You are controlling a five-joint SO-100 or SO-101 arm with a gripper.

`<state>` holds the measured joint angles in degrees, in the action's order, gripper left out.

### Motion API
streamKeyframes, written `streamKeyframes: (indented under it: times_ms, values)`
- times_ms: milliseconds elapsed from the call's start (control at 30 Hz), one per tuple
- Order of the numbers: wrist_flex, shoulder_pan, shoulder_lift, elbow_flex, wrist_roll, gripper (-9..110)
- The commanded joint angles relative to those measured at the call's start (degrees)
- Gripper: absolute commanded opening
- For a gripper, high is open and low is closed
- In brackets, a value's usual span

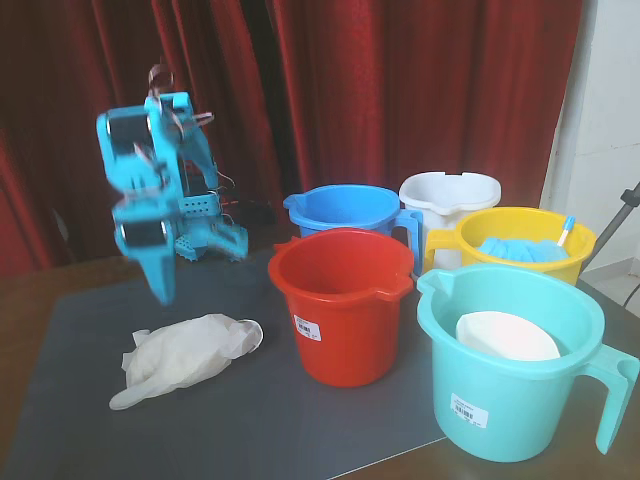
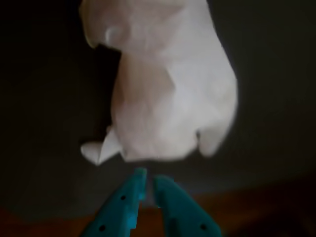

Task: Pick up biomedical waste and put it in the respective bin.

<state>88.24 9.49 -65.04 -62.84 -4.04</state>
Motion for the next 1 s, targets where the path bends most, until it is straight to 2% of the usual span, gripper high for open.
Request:
streamKeyframes:
  times_ms: [0, 67, 167, 300, 433, 667, 967]
  values:
    - [-0.2, 0.3, 1.1, 3.8, 2.3, 14]
    - [0.2, 0.2, 1.1, 3.3, 3.7, 30]
    - [1.1, 0.2, 1.0, 3.6, 3.9, 48]
    - [1.8, -0.3, 0.3, 4.3, 5.4, 59]
    - [1.5, -0.4, -0.4, 4.0, 6.3, 58]
    - [1.5, -0.4, -0.2, 3.3, 5.8, 48]
    - [-1.4, -0.4, 8.0, 4.0, 2.3, 47]
